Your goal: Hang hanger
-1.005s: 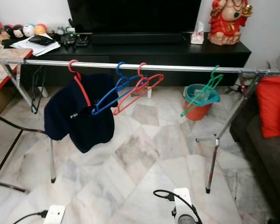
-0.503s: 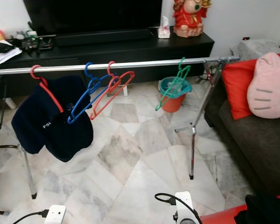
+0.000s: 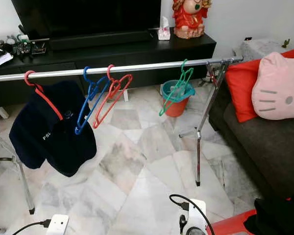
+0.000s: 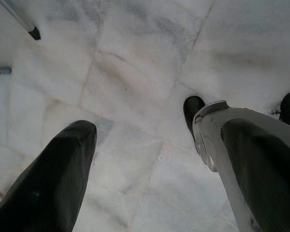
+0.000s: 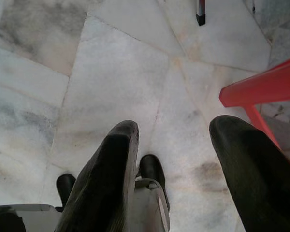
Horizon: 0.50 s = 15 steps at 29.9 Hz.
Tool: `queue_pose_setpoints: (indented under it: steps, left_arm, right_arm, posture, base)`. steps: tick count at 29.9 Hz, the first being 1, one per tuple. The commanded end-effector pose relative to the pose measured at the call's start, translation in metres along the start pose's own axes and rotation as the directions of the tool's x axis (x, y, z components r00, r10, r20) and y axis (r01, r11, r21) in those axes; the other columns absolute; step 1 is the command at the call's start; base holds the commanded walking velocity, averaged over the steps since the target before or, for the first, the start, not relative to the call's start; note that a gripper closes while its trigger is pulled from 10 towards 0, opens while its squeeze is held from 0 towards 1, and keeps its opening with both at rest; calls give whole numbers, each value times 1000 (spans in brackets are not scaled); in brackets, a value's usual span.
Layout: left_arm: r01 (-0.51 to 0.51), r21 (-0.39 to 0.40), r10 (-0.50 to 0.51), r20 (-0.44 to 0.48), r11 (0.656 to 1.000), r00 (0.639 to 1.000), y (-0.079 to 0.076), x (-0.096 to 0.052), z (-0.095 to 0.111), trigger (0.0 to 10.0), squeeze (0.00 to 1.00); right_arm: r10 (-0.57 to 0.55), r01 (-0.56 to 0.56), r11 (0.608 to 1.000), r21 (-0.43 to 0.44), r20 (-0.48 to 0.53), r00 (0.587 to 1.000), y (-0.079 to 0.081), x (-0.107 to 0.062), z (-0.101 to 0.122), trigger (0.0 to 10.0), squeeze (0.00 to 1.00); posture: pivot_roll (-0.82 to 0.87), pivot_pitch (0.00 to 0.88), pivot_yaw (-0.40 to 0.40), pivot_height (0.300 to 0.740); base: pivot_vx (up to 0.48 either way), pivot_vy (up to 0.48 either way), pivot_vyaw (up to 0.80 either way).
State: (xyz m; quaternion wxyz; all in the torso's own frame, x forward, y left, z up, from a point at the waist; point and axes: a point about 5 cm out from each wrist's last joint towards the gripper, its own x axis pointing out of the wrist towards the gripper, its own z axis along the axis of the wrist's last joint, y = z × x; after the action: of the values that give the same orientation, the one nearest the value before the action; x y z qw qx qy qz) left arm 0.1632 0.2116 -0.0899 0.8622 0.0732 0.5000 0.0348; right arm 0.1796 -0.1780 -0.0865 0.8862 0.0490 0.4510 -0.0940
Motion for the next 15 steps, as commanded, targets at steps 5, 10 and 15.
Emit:
queue_pose_setpoints:
  steps: [5,10,15]
  left_arm:
    - [2,22,-1,-27,1000,1000,2,-1,-6,10000,0]
    - [4,23,-4,-28,1000,1000,3,-1,-7,10000,0]
    - [9,42,-8,-25,999,1000,3,-1,-6,10000,0]
  right_arm:
    - [24,-24,999,-29,-21,999,2,-1,-6,10000,0]
    - [22,-23,999,-28,-25,999,2,-2,-8,10000,0]
    - [22,-23,999,-34,-32,999,1,-2,-10,10000,0]
  posture:
    - [1,0,24,740]
    - [-3,0,27,740]
    - [-5,0,28,740]
  base:
    - [0,0,-694]
    - [0,0,-694]
    - [0,0,-694]
